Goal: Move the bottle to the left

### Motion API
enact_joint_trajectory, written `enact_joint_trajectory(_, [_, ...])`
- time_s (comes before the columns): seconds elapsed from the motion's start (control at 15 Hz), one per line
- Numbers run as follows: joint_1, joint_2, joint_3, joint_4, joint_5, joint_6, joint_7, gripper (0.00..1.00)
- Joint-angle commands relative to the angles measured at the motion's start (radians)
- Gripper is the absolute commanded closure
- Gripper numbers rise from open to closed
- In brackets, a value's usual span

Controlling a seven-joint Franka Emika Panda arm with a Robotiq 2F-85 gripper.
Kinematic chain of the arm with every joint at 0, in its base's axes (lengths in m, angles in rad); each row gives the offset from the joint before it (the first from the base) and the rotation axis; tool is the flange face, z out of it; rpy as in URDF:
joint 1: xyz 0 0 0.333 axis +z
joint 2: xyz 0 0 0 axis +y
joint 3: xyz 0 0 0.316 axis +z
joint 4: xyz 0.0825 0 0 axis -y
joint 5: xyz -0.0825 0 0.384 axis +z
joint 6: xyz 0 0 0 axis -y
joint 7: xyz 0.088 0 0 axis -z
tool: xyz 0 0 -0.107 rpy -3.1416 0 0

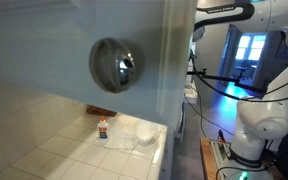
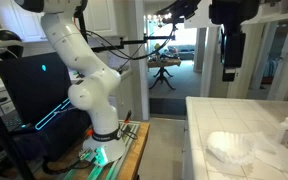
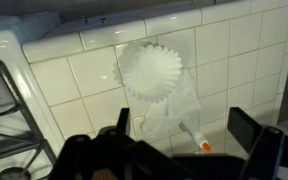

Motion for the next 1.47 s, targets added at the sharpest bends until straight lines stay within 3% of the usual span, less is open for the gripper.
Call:
enact_joint_trajectory(0.0, [-0.033,0.005,0.025,0.003,0.014,-0.005,-0.013,0.00])
enact_joint_trajectory(0.33, [-0.026,0.026,0.031,0.009,0.015,0.030,-0.023,0.00])
enact_joint_trajectory(0.93, [0.079,0.282,0.136,0.022,0.029,0.564,-0.195,0.00])
enact_joint_trajectory(1.07, [0.102,0.349,0.140,0.028,0.081,0.659,-0.235,0.00])
enact_joint_trajectory(1.4, [0.139,0.478,0.156,0.026,0.376,0.823,-0.530,0.00])
